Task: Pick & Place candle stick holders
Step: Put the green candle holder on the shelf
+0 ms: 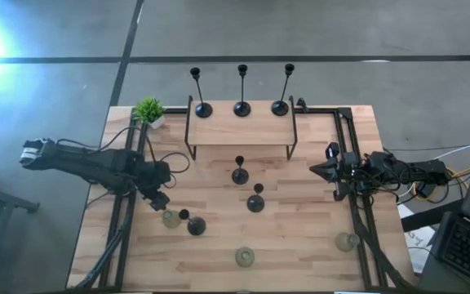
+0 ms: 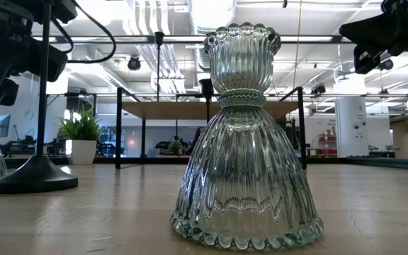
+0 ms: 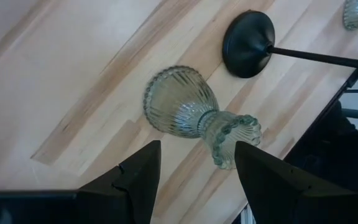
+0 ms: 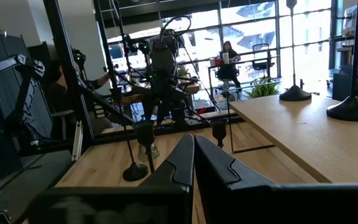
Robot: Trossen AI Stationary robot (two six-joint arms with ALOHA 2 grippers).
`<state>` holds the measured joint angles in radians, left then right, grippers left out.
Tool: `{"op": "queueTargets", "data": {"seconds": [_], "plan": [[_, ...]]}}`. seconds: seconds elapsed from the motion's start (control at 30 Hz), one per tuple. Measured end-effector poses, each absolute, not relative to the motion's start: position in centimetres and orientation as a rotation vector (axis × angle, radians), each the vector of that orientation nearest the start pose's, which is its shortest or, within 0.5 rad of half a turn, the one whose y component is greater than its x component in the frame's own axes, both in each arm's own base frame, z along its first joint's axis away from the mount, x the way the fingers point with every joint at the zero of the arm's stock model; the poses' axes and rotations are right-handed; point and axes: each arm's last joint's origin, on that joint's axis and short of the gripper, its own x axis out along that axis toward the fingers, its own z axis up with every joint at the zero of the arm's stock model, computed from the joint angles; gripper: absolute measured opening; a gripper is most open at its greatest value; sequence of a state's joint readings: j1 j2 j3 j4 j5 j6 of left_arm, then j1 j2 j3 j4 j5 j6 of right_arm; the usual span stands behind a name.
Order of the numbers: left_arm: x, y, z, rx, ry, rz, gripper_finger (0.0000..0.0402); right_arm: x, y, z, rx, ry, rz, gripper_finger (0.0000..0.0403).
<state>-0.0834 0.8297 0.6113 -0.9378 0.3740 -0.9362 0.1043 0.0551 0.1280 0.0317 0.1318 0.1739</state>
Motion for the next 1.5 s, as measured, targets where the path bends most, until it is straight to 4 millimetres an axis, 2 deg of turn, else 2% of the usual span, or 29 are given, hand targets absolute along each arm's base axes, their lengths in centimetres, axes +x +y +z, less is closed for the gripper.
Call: {"op": "queueTargets", "data": {"seconds": [0.47,0.77,1.5], "plan": [[13.2,-2.7,20.6,-0.990,1.271,0.135,0.0209,9.2,0.6,20.6,0.186,-0.106,-0.019,0.0008],[13.5,-2.8,21.6,-0.991,1.244,0.079,0.0209,9.2,0.6,20.6,0.188,-0.106,-0.018,0.0008],[14.4,-2.9,19.4,-0.946,1.300,0.120,0.0209,9.2,0.6,20.6,0.187,-0.106,-0.018,0.0008]]}}
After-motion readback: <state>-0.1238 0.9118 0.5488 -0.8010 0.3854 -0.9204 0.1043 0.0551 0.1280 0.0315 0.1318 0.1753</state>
